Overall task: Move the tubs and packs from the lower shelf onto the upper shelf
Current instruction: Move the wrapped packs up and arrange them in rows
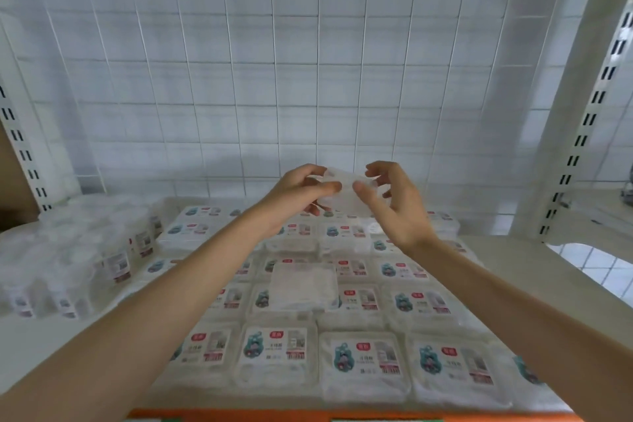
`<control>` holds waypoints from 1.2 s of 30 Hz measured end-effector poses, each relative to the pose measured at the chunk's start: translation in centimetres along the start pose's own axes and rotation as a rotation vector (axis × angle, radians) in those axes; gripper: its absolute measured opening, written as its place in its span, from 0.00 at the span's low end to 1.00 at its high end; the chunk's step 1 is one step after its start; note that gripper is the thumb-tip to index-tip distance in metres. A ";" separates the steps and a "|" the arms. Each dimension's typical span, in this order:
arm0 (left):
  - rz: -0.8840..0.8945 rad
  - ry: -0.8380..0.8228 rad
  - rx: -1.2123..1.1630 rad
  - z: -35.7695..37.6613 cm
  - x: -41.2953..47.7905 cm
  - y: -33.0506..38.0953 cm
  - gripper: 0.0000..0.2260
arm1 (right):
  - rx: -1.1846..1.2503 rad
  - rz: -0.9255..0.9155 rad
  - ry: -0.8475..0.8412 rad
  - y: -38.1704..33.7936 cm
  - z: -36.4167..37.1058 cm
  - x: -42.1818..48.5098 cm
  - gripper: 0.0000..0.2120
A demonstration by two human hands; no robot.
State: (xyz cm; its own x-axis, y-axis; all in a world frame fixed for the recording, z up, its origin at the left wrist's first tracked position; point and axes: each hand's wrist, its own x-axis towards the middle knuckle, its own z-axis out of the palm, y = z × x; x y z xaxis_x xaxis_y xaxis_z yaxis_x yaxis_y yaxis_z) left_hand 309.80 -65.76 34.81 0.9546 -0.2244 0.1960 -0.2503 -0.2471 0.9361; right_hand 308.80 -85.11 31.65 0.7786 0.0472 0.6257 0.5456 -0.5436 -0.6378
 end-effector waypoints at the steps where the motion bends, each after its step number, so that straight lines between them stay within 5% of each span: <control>1: 0.000 -0.004 -0.008 0.1 -0.1 -0.2 0.15 | 0.083 0.062 0.022 0.1 0.2 -0.1 0.21; 7: 0.016 0.004 -0.175 0.1 0.1 -1.5 0.16 | 0.301 0.239 -0.016 0.8 0.4 -0.1 0.08; 15: -0.001 0.017 -0.042 0.3 0.2 -2.2 0.20 | 0.425 0.275 -0.062 1.1 0.3 -0.2 0.13; 24: -0.032 0.247 0.036 0.2 0.1 -2.6 0.19 | 0.471 0.189 -0.117 1.2 -0.3 -0.5 0.15; 36: -0.063 0.115 -0.103 0.6 -1.0 -2.0 0.14 | 0.536 0.182 -0.140 1.4 -0.2 -0.5 0.19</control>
State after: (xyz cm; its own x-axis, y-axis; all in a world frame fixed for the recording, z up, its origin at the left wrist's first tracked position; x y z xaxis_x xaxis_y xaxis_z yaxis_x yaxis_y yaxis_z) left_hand 309.26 -65.61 32.53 0.9816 -0.1003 0.1627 -0.1772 -0.1583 0.9714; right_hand 309.08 -86.06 30.53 0.8884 0.1224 0.4425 0.4512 -0.0548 -0.8907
